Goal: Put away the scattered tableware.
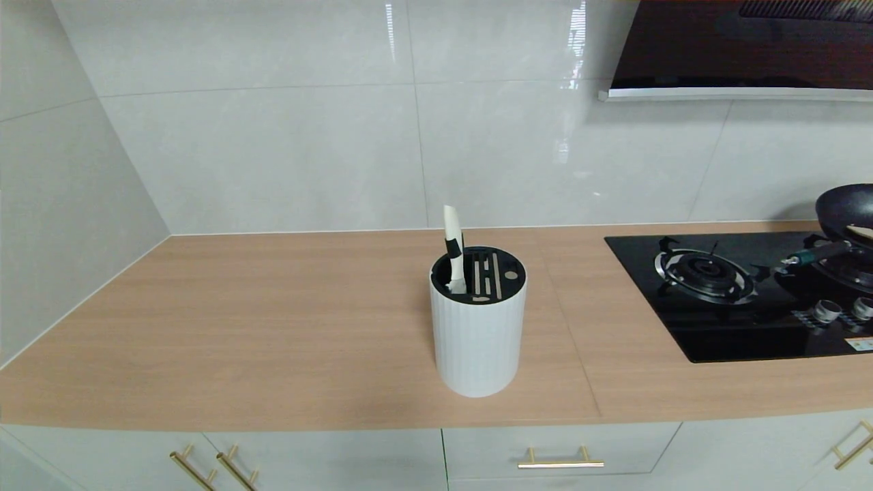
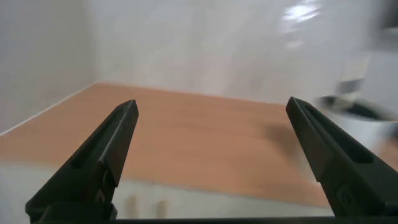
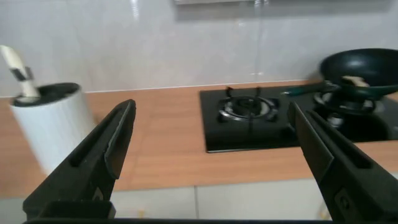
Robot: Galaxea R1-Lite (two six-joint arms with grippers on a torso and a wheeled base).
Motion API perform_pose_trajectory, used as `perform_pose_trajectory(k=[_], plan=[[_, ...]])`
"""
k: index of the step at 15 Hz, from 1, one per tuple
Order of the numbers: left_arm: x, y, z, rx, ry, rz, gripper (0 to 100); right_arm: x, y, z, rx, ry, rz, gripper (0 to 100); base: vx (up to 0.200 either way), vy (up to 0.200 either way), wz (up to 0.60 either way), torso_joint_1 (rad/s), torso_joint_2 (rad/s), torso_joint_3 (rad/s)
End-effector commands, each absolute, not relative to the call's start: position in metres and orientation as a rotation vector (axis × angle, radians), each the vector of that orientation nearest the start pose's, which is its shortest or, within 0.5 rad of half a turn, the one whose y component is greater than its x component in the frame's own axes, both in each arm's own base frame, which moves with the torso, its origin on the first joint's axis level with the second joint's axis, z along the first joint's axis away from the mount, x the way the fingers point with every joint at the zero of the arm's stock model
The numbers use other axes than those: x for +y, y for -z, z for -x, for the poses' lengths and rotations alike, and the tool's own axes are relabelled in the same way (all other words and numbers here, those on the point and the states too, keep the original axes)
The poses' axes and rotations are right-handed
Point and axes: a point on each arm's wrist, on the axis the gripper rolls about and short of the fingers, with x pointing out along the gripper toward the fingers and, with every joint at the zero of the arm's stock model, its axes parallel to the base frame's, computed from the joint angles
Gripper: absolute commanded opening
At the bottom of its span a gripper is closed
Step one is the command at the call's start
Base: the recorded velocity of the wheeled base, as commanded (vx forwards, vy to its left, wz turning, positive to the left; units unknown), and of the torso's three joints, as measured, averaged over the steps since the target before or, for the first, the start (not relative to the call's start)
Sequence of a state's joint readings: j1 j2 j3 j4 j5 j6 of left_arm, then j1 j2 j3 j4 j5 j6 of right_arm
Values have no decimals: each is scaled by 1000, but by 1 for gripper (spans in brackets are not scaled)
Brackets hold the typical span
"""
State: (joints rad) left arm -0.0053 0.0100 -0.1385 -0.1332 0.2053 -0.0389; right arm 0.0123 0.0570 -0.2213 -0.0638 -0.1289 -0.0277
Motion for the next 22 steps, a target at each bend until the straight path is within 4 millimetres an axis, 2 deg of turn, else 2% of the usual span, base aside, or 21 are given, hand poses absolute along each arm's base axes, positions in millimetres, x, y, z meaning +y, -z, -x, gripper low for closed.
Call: perform_pose_trajectory(k=[1, 3, 5, 8, 12, 13, 14, 16, 17, 20, 22], plan=[[7, -91, 25, -151, -331, 5, 100, -3, -126, 36, -238, 186, 27, 100, 0, 0, 0, 0, 0, 0], [9, -79, 25, -17, -402, -17, 100, -3, -110, 29, -207, 189, 51, 100, 0, 0, 0, 0, 0, 0], [9, -80, 25, -27, -388, -12, 100, -4, -92, 23, -128, 199, 56, 100, 0, 0, 0, 0, 0, 0], [6, -80, 24, -36, -280, 41, 100, -4, -81, 22, -26, 203, 60, 100, 0, 0, 0, 0, 0, 0], [4, -80, 24, -47, -193, 167, 100, -3, -82, 23, -57, 129, 61, 100, 0, 0, 0, 0, 0, 0], [4, -80, 23, -46, -187, 162, 100, -2, -82, 23, -56, 123, 60, 100, 0, 0, 0, 0, 0, 0], [4, -80, 23, -40, -158, 122, 100, 0, -77, 22, -12, 28, 12, 100, 0, 0, 0, 0, 0, 0], [3, -79, 23, -29, -124, 20, 100, 0, -76, 23, -3, 8, -5, 100, 0, 0, 0, 0, 0, 0], [0, -76, 23, 5, -3, -81, 100, 0, -76, 23, -8, 11, -8, 100, 0, 0, 0, 0, 0, 0], [0, -76, 22, 17, 10, -63, 100, 0, -76, 23, -8, 11, -8, 100, 0, 0, 0, 0, 0, 0], [0, -76, 23, 2, 2, 9, 100, 0, -76, 23, -8, 11, -8, 100, 0, 0, 0, 0, 0, 0]])
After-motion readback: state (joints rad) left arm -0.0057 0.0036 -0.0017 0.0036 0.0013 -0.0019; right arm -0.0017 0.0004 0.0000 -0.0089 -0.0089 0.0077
